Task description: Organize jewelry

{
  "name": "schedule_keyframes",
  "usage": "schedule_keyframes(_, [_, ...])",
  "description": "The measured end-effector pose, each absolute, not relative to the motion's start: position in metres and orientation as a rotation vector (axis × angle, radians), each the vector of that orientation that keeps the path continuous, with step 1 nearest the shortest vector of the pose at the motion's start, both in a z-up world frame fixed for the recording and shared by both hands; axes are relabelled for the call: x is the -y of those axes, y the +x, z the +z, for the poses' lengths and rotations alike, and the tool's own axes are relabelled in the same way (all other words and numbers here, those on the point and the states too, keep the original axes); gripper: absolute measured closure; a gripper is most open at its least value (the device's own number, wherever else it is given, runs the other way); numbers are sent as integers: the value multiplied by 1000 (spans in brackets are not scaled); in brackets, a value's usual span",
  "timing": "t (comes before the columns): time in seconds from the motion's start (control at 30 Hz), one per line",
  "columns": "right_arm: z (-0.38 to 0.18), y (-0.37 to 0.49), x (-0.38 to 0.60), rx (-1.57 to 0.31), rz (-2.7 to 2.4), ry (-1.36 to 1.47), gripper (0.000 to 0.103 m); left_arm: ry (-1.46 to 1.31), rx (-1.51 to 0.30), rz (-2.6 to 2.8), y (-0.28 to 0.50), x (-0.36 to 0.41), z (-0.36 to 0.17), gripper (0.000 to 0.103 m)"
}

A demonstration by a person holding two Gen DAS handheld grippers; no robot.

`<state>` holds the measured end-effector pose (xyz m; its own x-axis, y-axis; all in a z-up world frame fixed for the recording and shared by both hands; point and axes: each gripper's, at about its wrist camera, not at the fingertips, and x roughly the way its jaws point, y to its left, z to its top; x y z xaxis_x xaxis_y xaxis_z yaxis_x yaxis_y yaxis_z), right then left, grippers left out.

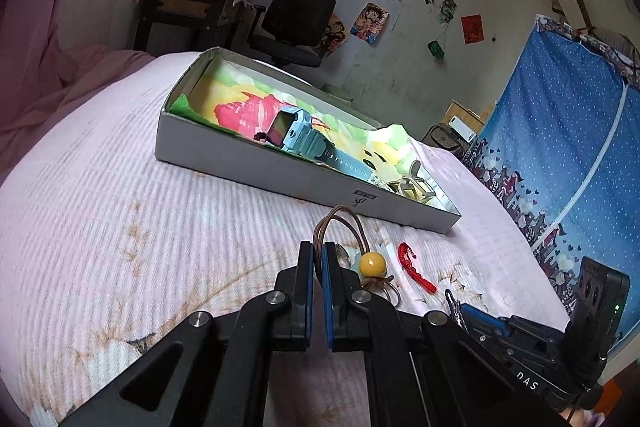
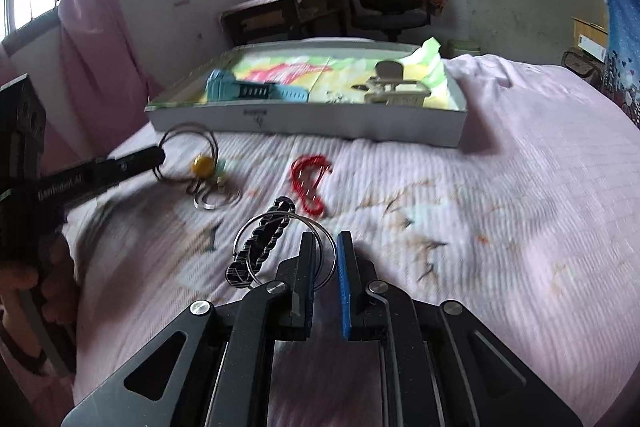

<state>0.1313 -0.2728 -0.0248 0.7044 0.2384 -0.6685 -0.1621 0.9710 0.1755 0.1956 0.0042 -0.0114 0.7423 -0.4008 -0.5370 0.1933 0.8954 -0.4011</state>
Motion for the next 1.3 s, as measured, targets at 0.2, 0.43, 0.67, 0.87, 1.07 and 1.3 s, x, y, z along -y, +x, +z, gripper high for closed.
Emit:
schedule_keyframes(0.2, [-25,127,272,-772,242,104,92,-330,-658,-333,195,-5,-13,99])
schedule_keyframes(0.43, [-23,125,273,-780,219,86,79,-331,-661,-333,196,-5,-15,99])
schedule_keyframes(0.67, [-25,126,273,-788,227,83,95,-331,-657,-334,195,-5,-14,99])
schedule_keyframes(0.87, [-21,125,275,-752,187,80,101,-331,-644,-341,193,-4,-13,99])
schedule_keyframes(1.07, [-13,121,292,-693,132,133,101,-331,-642,-340,193,-4,-13,99])
schedule_keyframes(1.3, [4,112,296,-598,122,138,101,-331,-638,-345,191,-4,-13,99])
